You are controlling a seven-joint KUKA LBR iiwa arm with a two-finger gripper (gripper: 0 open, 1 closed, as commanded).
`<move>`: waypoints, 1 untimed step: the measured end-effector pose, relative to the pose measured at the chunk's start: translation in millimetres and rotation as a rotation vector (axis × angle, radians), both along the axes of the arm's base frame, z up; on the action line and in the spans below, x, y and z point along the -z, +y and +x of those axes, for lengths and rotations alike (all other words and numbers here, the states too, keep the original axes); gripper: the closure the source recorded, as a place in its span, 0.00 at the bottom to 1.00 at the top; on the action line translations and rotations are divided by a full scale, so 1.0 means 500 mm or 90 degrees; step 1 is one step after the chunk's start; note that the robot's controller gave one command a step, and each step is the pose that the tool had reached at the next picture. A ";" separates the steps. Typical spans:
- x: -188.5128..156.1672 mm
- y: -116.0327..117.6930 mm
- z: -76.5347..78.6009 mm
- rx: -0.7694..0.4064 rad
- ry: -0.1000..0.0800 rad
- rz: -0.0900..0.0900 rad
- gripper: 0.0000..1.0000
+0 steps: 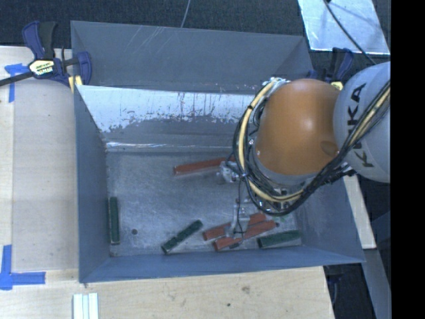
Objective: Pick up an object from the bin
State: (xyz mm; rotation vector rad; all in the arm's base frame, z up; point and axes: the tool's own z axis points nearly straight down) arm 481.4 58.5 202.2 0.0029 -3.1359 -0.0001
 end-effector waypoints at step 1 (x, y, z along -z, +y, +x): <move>-0.008 -0.001 0.004 0.001 -0.005 0.000 0.00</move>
Offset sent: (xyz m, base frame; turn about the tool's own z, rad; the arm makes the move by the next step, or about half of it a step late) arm 0.0073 -0.0050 -0.1322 -0.0941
